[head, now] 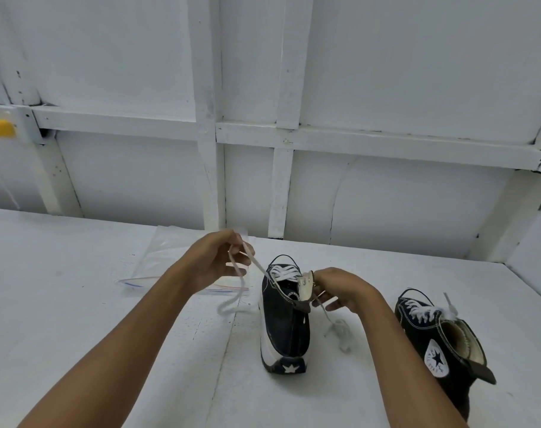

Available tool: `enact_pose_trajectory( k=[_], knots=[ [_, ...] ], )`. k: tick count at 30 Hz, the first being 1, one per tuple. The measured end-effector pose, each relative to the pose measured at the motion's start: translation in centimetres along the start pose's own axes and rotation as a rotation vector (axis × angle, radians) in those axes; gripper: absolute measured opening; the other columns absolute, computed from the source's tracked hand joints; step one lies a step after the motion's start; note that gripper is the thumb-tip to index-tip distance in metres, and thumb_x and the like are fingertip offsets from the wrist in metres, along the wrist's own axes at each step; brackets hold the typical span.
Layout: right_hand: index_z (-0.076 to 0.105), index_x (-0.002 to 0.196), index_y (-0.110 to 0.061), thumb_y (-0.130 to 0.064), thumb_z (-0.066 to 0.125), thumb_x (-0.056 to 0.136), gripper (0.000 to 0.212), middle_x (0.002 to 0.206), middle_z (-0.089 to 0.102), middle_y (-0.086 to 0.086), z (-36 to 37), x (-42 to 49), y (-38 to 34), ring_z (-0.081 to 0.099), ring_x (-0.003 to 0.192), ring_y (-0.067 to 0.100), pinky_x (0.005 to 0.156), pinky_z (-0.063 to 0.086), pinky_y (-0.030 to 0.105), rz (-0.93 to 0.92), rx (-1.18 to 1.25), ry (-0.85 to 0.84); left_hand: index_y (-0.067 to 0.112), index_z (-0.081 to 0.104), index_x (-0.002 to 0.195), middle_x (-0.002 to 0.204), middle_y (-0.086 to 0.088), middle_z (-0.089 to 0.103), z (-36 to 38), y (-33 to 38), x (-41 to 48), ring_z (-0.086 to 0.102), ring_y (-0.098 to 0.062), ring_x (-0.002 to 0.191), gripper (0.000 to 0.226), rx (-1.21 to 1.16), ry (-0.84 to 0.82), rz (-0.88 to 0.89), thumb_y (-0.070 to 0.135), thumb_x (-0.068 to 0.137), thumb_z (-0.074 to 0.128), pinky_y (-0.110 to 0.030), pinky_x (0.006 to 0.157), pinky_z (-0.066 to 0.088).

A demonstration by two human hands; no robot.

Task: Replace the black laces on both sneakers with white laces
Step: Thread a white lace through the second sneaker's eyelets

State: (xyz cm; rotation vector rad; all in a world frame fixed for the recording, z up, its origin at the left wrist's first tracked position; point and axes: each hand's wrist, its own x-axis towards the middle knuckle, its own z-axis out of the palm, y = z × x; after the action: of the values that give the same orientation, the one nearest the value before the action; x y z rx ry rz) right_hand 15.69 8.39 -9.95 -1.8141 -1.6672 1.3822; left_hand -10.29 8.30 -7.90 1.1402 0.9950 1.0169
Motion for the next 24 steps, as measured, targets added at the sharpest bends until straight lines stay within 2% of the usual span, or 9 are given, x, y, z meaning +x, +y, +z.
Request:
enact_pose_trajectory(
  k=[3,5,9,11,15,18,20,22,24],
  knots=[
    [0.063,0.074,-0.013,-0.029,0.054,0.094,0.027,0.073,0.060,0.002,-0.1,-0.5,0.2,0.059,0.069,0.016,0.072,0.043,0.031,0.006,0.027,0.009,0.008,0.051,0.065,0.088,-0.014,0.064,-0.2,0.4,-0.5,0.054,-0.018,0.063,0.029,0.086,0.013,-0.055,0.015,0.093,0.048,-0.029,0.055,0.044],
    [0.063,0.075,-0.013,-0.034,0.058,0.093,0.028,0.074,0.060,0.002,-0.4,-0.9,0.0,0.059,0.071,0.016,0.072,0.044,0.031,-0.003,0.060,0.026,0.006,0.058,0.073,0.089,-0.014,0.064,-0.4,0.6,-0.8,0.049,-0.016,0.058,0.025,0.209,0.000,-0.115,0.018,0.094,0.052,-0.026,0.051,0.038],
    [0.063,0.102,-0.008,-0.043,0.058,0.094,0.036,0.099,0.063,0.003,-0.6,-1.4,-0.6,0.056,0.093,0.019,0.075,0.043,0.032,-0.056,0.010,0.150,0.002,0.070,0.091,0.092,-0.010,0.071,-0.4,1.4,-1.3,0.056,-0.017,0.068,0.024,0.547,0.033,-0.165,0.024,0.094,0.061,-0.027,0.056,0.047],
    [0.062,0.103,-0.007,-0.041,0.059,0.095,0.035,0.099,0.062,0.003,-0.6,-1.6,-1.0,0.056,0.090,0.018,0.074,0.042,0.031,-0.109,0.062,0.201,0.005,0.070,0.084,0.083,-0.006,0.069,0.0,2.0,-1.6,0.055,-0.015,0.068,0.025,0.669,0.032,-0.146,0.027,0.094,0.062,-0.026,0.057,0.048],
    [0.067,0.094,-0.011,-0.027,0.064,0.092,0.016,0.092,0.066,0.002,-0.3,-2.7,-3.1,0.057,0.080,0.014,0.065,0.042,0.025,-0.308,0.092,0.232,0.011,0.064,0.073,0.066,-0.002,0.054,0.8,4.2,-2.2,0.043,-0.013,0.055,0.025,0.560,-0.014,-0.078,0.024,0.094,0.062,-0.026,0.053,0.039],
    [0.070,0.092,-0.014,-0.023,0.068,0.091,0.009,0.085,0.065,-0.003,0.8,-3.5,-5.1,0.057,0.078,0.008,0.060,0.041,0.013,-0.478,0.069,0.210,0.011,0.061,0.070,0.061,-0.001,0.048,1.4,6.2,-2.5,0.038,-0.013,0.053,0.027,0.442,-0.051,-0.028,0.023,0.094,0.063,-0.027,0.052,0.034],
    [0.071,0.095,-0.017,-0.024,0.069,0.090,0.009,0.087,0.068,-0.004,1.6,-3.9,-6.4,0.060,0.081,0.008,0.067,0.046,0.014,-0.572,0.063,0.197,0.011,0.061,0.069,0.059,-0.001,0.047,1.7,7.4,-2.7,0.038,-0.013,0.052,0.027,0.427,-0.059,0.016,0.023,0.093,0.064,-0.026,0.052,0.033],
    [0.073,0.094,-0.023,-0.026,0.070,0.090,0.006,0.091,0.071,-0.005,2.1,-3.9,-7.4,0.063,0.086,0.009,0.080,0.051,0.023,-0.652,0.064,0.201,0.011,0.062,0.068,0.059,0.000,0.048,1.9,8.4,-2.9,0.039,-0.013,0.052,0.027,0.449,-0.060,0.053,0.023,0.093,0.064,-0.026,0.052,0.035],
    [0.072,0.091,-0.029,-0.028,0.070,0.090,0.003,0.088,0.070,-0.010,2.5,-3.9,-8.2,0.060,0.079,0.004,0.080,0.051,0.023,-0.702,0.043,0.211,0.010,0.064,0.069,0.060,-0.001,0.049,2.0,9.2,-3.3,0.041,-0.012,0.053,0.027,0.488,-0.070,0.078,0.023,0.093,0.064,-0.026,0.053,0.037]
  ],
)
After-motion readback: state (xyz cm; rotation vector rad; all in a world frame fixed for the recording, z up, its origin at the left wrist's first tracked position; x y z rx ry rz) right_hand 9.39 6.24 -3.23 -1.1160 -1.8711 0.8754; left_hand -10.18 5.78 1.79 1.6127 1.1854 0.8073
